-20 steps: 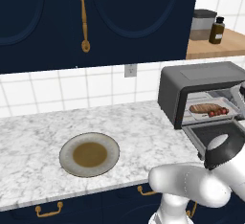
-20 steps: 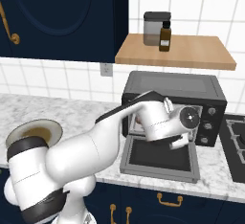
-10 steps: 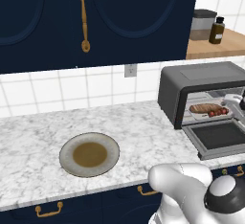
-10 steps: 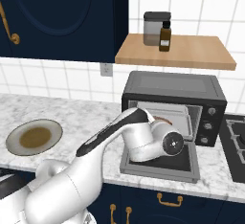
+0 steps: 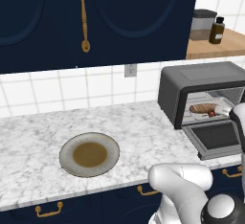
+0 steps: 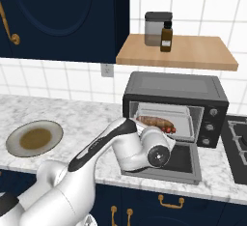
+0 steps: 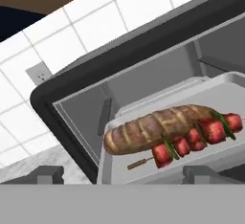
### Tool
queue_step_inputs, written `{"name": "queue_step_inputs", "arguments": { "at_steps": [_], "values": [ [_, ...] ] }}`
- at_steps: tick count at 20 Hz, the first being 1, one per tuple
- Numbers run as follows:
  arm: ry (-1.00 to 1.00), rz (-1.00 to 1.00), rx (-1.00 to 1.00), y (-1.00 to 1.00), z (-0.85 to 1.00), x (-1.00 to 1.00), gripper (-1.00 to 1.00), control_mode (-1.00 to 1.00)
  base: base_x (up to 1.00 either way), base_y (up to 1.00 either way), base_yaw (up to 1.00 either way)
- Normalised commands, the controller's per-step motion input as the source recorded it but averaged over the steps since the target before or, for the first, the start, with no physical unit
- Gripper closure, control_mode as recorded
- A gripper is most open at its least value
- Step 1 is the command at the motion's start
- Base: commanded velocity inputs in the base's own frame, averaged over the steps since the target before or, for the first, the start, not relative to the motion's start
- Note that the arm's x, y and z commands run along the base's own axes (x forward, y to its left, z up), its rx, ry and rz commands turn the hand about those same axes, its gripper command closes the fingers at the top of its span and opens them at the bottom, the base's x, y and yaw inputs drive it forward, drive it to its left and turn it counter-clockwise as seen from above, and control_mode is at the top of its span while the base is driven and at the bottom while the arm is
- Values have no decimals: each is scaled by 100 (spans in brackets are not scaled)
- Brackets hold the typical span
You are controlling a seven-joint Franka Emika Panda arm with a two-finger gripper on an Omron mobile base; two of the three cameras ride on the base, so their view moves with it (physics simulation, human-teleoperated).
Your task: Pick up the kebab skewer and baguette bread, and place them inside the toaster oven. Close the toaster oven door and start by setting the timer.
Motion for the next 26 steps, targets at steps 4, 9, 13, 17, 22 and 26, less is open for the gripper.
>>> {"name": "queue_step_inputs", "arguments": {
  "at_steps": [4,9,13,17,22,26],
  "values": [
    [-2,8,-24,-30,-10,0,-100,-100,0,0,0],
    [-1,4,-22,-49,-15,0,-100,-100,0,0,0],
    [-3,0,-14,-29,-26,0,-100,-100,0,0,0],
    [-4,0,-5,-6,-44,0,-100,-100,0,0,0],
    [0,0,0,0,-2,3,-100,-100,0,0,0],
    [0,0,0,0,0,4,-100,-100,0,0,0]
  ]
}}
